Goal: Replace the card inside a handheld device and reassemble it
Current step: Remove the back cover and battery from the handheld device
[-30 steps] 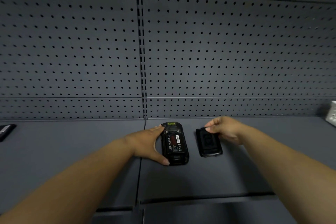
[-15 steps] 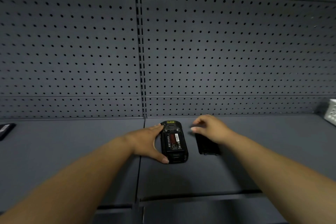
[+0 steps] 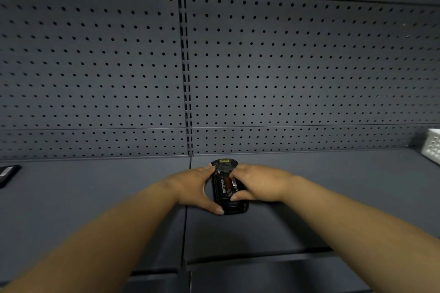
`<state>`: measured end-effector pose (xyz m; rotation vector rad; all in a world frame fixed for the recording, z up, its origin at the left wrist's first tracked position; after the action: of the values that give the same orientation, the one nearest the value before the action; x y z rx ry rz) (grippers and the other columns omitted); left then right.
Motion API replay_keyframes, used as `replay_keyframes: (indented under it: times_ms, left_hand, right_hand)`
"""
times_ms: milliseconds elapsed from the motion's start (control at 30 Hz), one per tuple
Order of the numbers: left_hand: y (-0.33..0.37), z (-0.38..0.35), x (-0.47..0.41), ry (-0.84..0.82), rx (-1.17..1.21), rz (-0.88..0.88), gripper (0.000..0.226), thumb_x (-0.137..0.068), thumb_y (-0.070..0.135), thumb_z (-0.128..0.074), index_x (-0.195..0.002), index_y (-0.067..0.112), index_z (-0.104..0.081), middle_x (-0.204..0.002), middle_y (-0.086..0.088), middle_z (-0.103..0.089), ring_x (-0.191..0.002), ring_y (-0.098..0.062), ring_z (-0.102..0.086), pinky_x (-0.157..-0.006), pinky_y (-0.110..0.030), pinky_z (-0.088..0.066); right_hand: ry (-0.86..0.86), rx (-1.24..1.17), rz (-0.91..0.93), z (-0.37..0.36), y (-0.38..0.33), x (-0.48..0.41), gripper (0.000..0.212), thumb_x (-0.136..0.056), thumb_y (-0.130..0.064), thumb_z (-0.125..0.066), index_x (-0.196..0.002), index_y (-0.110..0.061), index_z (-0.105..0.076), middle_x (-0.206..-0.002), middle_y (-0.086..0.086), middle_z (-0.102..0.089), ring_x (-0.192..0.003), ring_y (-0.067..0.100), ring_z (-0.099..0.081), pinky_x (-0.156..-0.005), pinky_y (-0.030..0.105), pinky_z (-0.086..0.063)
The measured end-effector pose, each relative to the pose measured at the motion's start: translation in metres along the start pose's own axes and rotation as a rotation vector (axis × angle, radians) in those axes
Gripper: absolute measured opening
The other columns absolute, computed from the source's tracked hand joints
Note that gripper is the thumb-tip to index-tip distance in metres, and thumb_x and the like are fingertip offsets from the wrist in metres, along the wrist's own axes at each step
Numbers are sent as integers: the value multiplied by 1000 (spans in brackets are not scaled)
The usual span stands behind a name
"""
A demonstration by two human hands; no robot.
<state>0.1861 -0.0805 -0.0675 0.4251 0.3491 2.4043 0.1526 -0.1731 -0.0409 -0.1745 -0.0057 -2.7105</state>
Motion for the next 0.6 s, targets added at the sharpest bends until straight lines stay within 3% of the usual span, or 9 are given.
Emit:
replay_keyframes:
  times_ms: [100,200,300,367,467,600]
  left_hand:
    - [1,0,1,1,2,-12,114,-65,55,-75,-148,19,-6,-159,-2,-13,-145,-14,-15,-115,-20,-10]
    - [1,0,1,5,13,-28,113,-65,55,-75,-148,22,-7,-159,-1,-15,-145,-14,-17,-117,-22,-12]
    - [0,-1,1,15,12,-35,113,-63,58,-75,-148,24,-8,-159,0,-16,-144,-14,-19,-118,-24,-14]
    - [0,-1,1,21,14,-43,113,-63,57,-75,-148,24,-9,-158,0,-18,-144,-13,-20,-116,-22,-15]
    - [0,0,1,19,5,-41,112,-63,58,-75,-148,22,-10,-157,-1,-21,-142,-15,-24,-115,-23,-19]
    - [-2,-1,1,8,-18,-22,113,-64,59,-73,-148,20,-8,-159,-3,-15,-145,-15,-19,-117,-25,-16]
  right_hand:
    - [-5,154,53,-3,-7,5,53,-94,-43,-44,-132,-7,-43,-130,15,-53,-114,32,-54,-96,41,-47]
    - [56,153,64,4,-10,8,48,-97,-40,-36,-130,-8,-47,-128,14,-56,-113,31,-55,-94,39,-47]
    - [137,-14,35,16,-10,10,40,-98,-34,-37,-129,-13,-53,-126,11,-58,-112,29,-58,-93,37,-48]
    - [205,-148,-7,24,-9,10,35,-98,-28,-42,-127,-16,-57,-125,10,-60,-109,27,-61,-92,29,-47]
    - [300,-357,-127,31,-1,8,30,-96,-21,-49,-120,-13,-64,-116,10,-69,-97,24,-68,-80,17,-42]
    - [403,-544,-312,35,11,11,29,-88,-34,-60,-106,-13,-71,-101,7,-75,-95,20,-69,-78,24,-48]
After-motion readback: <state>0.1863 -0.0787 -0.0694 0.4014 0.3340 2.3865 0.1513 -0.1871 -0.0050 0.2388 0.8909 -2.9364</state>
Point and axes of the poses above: each hand's wrist, its own x-axis away from the middle knuckle, its own z-axis out of the back of the hand, y = z × x, the point moved 9 cm from there along -x, towards the middle knuckle
